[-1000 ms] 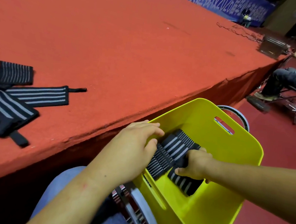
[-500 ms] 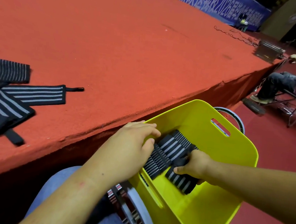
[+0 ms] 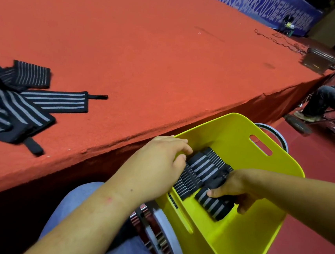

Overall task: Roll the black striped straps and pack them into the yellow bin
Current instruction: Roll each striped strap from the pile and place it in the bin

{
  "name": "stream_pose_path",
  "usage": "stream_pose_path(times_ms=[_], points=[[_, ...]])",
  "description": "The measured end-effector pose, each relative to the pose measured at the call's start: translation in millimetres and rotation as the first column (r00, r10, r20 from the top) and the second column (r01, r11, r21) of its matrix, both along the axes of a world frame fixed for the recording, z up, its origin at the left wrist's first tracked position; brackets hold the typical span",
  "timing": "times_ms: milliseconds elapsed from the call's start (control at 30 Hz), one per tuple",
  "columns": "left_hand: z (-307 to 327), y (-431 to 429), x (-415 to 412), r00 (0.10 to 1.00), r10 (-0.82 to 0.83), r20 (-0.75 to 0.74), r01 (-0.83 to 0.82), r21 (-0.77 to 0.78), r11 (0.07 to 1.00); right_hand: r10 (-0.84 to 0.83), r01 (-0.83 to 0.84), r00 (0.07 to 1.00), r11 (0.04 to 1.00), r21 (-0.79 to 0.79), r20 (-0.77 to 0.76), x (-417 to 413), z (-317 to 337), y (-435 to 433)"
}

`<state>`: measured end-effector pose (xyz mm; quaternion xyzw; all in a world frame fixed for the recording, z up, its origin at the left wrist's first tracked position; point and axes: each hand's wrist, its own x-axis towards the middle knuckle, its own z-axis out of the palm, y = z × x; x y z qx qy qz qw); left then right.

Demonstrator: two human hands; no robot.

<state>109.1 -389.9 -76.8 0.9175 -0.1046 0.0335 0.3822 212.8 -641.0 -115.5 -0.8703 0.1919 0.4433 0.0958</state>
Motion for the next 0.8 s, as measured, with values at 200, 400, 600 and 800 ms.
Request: stream_pose_path(times_ms=[200,400,600,800], points=[[-1,-2,0,1.0,0.016,0.004,-0.016,-0.002,1.0,-0.073,0.074,0.997,0.997,0.038,-0.035,-4,-8,-6],[-1,-4,0,1.0,0.019,0.008,-0.019,0.007,1.0,-0.171,0.16,0.984,0.973,0.164,0.055,-14,-17,-13],[-2,-5,0,1.0,0.023,0.016,-0.023,0.012,1.0,-0.146,0.116,0.978,0.974,0.195,0.148,-17,-18,-14],[-3,-7,1,0.999,0.049,0.022,-0.049,-0.015,0.999,0.062,-0.062,0.998,0.998,0.028,0.002,-11,-5,-11]])
